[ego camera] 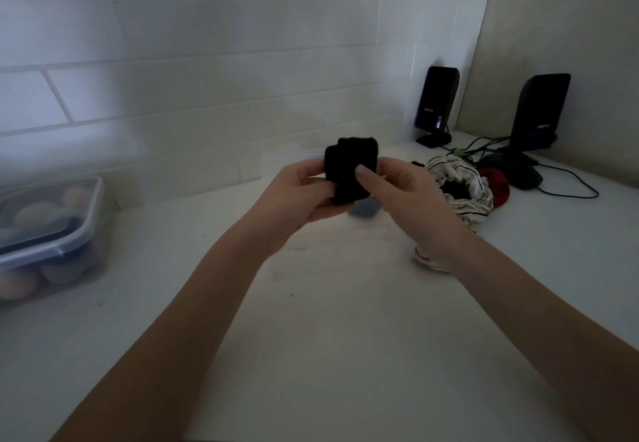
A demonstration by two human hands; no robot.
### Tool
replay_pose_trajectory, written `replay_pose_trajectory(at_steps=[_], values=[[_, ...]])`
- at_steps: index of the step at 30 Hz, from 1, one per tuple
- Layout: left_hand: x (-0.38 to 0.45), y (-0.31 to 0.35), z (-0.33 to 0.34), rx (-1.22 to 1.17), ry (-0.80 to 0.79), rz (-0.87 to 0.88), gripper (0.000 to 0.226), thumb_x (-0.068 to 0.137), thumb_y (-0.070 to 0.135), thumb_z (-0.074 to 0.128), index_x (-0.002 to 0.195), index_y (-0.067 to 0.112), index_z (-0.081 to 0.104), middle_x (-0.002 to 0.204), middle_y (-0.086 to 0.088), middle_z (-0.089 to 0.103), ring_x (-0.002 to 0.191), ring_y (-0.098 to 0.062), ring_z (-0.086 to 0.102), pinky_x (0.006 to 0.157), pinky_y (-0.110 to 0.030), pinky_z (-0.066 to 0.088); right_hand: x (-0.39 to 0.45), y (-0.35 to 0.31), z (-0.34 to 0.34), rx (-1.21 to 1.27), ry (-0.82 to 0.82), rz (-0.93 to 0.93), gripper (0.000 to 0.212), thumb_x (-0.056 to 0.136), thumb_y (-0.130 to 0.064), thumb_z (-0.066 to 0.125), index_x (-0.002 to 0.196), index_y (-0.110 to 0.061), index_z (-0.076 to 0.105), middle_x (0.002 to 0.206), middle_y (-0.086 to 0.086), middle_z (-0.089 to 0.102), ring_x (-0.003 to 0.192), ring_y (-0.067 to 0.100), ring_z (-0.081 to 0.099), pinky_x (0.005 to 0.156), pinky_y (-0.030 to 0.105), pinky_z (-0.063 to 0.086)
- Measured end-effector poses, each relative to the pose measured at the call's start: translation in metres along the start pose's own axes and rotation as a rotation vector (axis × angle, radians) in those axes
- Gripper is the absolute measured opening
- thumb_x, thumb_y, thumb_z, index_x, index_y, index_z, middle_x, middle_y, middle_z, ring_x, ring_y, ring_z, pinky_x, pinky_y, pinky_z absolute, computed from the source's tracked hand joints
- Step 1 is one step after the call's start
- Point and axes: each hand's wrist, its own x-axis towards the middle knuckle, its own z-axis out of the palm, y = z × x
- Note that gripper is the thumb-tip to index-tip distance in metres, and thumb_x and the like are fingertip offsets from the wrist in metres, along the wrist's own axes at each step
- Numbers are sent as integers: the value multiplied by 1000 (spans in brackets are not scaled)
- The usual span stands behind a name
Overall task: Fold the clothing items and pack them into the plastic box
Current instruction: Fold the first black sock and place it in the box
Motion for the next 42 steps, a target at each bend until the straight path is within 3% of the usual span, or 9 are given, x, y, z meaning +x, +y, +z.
replay_pose_trajectory(at_steps=[3, 7, 12, 18, 22, 27, 31, 37, 42], values=[[1, -1, 0, 2, 28, -6, 28, 90, -1, 48, 97, 19, 66, 82, 1, 76, 80, -15, 73, 71, -24, 58, 0, 1, -1, -27, -26, 55, 23, 89, -26, 60, 89, -5, 70, 63, 1, 54, 49, 1, 42, 52, 18, 34], [0, 0, 0, 13, 22, -11, 21, 95, 11, 48, 101, 21, 66, 86, 1, 76, 83, -17, 73, 71, -26, 59, -2, -3, -2, -58, -56, 83, 22, 87, -28, 60, 85, -8, 70, 60, 0, 55, 48, 3, 43, 54, 23, 35], [-2, 1, 1, 54, -24, -18, 23, 96, 14, 46, 103, 25, 65, 93, 0, 75, 86, -18, 73, 72, -28, 59, -3, -7, -3, -1, -46, 84, 42, 89, -23, 60, 85, 19, 59, 67, 13, 45, 62, 21, 37, 61, 31, 27], [-3, 3, 1, 61, -65, -40, 25, 97, 15, 43, 100, 25, 66, 88, 4, 76, 85, -20, 73, 75, -33, 60, -4, -6, -2, 12, -46, 69, 45, 88, -26, 61, 83, 19, 57, 65, 14, 48, 60, 20, 39, 58, 31, 30], [-3, 7, 2, 78, -99, -53, 20, 95, 28, 46, 104, 24, 63, 96, -1, 75, 89, -22, 72, 75, -33, 59, 0, -2, -2, 42, 17, 117, 26, 84, -24, 67, 82, -2, 53, 64, 10, 55, 55, 17, 50, 53, 28, 41], [-6, 4, 2, 244, -109, 13, 20, 86, 10, 62, 106, 14, 64, 94, -7, 74, 84, -21, 73, 76, -28, 59, 0, -5, -7, 222, -13, 181, 24, 88, -21, 61, 110, -14, 55, 80, 2, 61, 60, 14, 55, 54, 26, 44], [-5, 2, 2, 282, -151, -37, 16, 89, 12, 57, 103, 14, 64, 93, -4, 72, 84, -21, 73, 77, -27, 58, 0, -8, -11, 97, -69, 83, 14, 91, -30, 55, 91, -26, 69, 77, -8, 63, 60, -2, 52, 56, 14, 40], [-5, 2, 4, 283, -196, -75, 19, 89, 7, 57, 105, 14, 64, 97, -3, 71, 88, -22, 72, 84, -29, 57, 3, -3, -14, 106, -119, 152, 17, 89, -30, 59, 90, -19, 72, 81, -2, 67, 64, 1, 55, 58, 18, 40], [-7, 3, 5, 332, -126, -42, 8, 83, 18, 66, 88, 22, 70, 79, 6, 75, 80, -10, 72, 74, -23, 57, 3, -2, -15, 149, -87, 127, 14, 87, -15, 62, 94, -7, 71, 81, 6, 68, 68, 5, 57, 63, 22, 42]])
